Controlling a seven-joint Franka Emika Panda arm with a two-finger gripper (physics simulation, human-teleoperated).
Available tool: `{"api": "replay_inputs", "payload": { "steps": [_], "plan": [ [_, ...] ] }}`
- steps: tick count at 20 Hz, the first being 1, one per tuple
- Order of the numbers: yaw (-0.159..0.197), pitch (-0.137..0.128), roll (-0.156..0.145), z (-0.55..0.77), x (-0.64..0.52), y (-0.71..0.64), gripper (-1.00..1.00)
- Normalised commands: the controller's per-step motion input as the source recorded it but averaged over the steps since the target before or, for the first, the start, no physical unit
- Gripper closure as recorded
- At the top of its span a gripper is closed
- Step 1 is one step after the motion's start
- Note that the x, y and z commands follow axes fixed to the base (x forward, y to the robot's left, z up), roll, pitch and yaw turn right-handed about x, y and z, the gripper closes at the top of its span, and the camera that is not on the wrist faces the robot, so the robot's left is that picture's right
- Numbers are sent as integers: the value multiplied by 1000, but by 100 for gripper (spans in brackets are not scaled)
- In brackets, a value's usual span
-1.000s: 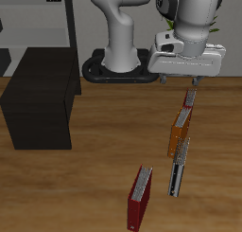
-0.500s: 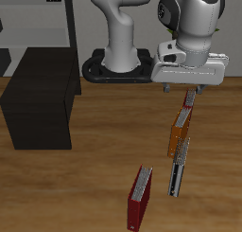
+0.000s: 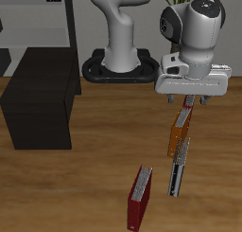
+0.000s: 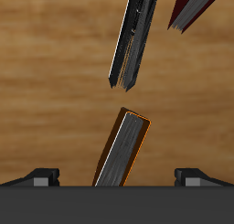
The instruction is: Place the orange book upright on top of the shelf
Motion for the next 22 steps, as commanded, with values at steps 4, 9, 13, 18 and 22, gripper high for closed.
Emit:
{"api": "replay_inputs", "payload": {
  "steps": [4, 9, 13, 18, 22],
  "plan": [
    [-12, -4, 18, -216, 7, 51, -100],
    [-16, -27, -16, -178, -30, 11, -100],
    [-2, 26, 6, -203, 0, -11, -100],
    [-11, 38, 29, -183, 50, -2, -100],
    [3, 45, -12, -242, 45, -34, -100]
  ]
}}
